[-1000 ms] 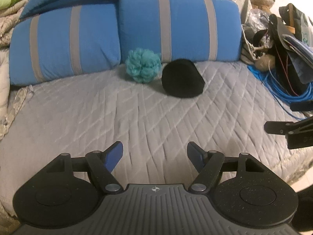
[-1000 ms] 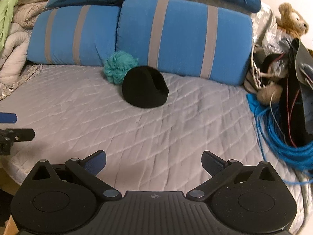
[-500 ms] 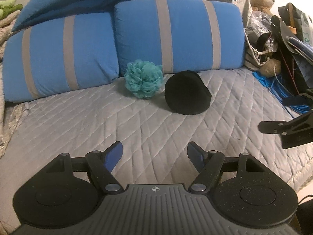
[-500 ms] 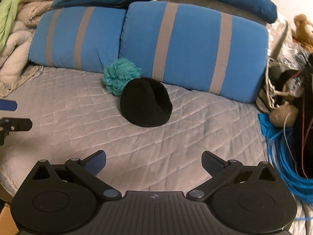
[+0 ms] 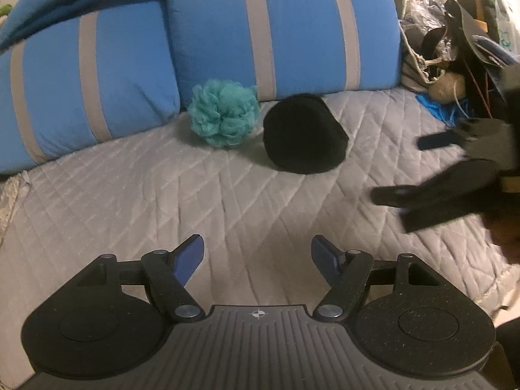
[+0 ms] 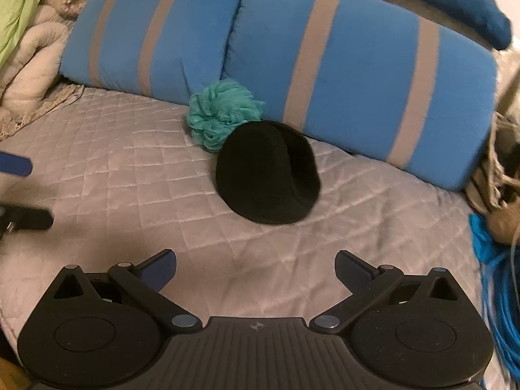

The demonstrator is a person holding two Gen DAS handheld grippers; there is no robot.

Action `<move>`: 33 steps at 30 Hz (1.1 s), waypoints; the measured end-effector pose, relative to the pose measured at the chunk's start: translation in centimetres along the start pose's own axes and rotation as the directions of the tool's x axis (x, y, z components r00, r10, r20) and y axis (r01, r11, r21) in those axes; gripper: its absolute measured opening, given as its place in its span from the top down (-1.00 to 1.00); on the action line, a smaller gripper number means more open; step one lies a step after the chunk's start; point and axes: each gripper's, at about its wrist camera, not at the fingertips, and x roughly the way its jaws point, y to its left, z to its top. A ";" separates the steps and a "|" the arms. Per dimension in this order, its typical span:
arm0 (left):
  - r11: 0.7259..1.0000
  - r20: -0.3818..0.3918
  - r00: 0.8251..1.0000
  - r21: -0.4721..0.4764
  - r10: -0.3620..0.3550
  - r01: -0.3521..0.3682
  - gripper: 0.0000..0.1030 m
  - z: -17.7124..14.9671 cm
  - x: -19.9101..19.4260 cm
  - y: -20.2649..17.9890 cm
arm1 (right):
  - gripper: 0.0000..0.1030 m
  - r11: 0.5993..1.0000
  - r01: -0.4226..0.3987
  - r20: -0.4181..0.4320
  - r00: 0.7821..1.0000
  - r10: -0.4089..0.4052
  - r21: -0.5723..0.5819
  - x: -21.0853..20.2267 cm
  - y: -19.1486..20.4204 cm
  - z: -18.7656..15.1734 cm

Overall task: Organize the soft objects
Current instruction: 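Grasp the black pad with the right gripper and lift it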

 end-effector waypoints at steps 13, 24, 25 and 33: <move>0.998 0.005 0.999 -0.049 -0.035 0.036 -0.41 -0.1 -0.8 1.4 | -1.00 0.999 0.022 0.068 0.997 -0.024 0.025 8.1 0.8 3.6; 0.995 -0.038 0.998 -0.094 -0.044 0.041 -0.41 -0.5 -1.0 3.0 | -1.00 0.999 -0.001 0.109 0.994 -0.004 0.040 11.8 -0.2 5.2; 0.994 -0.044 0.998 -0.105 -0.047 0.042 -0.41 -0.5 -0.9 3.2 | -0.99 0.999 -0.007 0.108 0.994 0.002 0.046 12.0 -0.4 5.2; 0.991 -0.060 0.996 -0.124 -0.063 0.055 -0.41 -0.7 -0.5 3.5 | -0.44 0.992 -0.037 0.070 0.997 0.028 0.119 12.6 -2.2 4.6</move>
